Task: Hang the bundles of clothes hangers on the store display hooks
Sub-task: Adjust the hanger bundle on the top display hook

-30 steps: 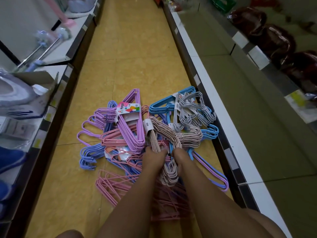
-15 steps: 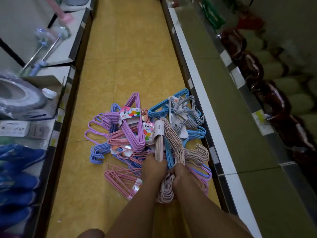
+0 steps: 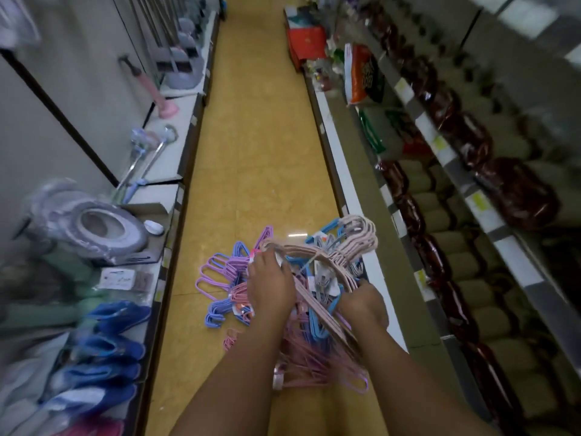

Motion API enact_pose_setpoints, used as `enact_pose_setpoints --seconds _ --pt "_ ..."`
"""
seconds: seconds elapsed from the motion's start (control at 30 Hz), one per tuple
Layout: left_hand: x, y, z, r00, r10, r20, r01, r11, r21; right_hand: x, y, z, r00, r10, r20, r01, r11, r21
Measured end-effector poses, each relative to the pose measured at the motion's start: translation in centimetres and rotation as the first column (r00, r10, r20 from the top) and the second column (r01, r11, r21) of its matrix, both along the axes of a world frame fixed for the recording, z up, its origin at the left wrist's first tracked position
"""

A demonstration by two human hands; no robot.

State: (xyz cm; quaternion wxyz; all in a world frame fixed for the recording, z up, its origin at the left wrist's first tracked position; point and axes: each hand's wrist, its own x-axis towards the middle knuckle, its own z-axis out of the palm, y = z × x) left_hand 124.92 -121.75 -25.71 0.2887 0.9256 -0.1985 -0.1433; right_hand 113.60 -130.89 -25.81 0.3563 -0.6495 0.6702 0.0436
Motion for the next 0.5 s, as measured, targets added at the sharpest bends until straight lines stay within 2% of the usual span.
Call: enact_pose_setpoints --seconds 0.1,0.17,0.2,0.27,0.33,0.4,0.5 --pt "2.5 1.1 5.8 0.992 -0.067 0.104 0.057 0.994 0.096 1.0 1.0 5.0 0.961 0.265 -0.076 -0.272 0.957 -0.105" --pt "4.0 2.6 8.5 0.978 -0.158 0.137 0.119 0.958 0.261 1.7 1.8 7.2 0.899 0.427 -0.1 -0.438 0.884 -0.161" --pt "4.8 3.7 9.4 0.974 -0.201 0.107 0.154 0.927 0.342 2.0 2.3 8.4 0.862 0.496 -0.105 -0.507 0.842 -0.185" --pt "6.4 6.1 10.3 0.966 -0.247 -0.072 0.253 0.865 0.434 2.6 3.4 10.2 0.783 0.614 -0.106 -0.62 0.753 -0.221" --pt "7.6 8.5 10.8 0.934 -0.256 -0.249 0.344 0.833 0.433 3.4 4.6 11.8 0.7 0.708 -0.097 -0.706 0.665 -0.243" --pt "7.6 10.7 11.7 0.921 -0.238 -0.307 0.343 0.871 0.353 4.2 6.0 13.4 0.633 0.769 -0.087 -0.759 0.594 -0.268" --pt "6.8 13.0 13.2 0.964 -0.206 -0.166 0.242 0.942 0.233 5.1 7.6 14.8 0.586 0.807 -0.064 -0.779 0.54 -0.318"
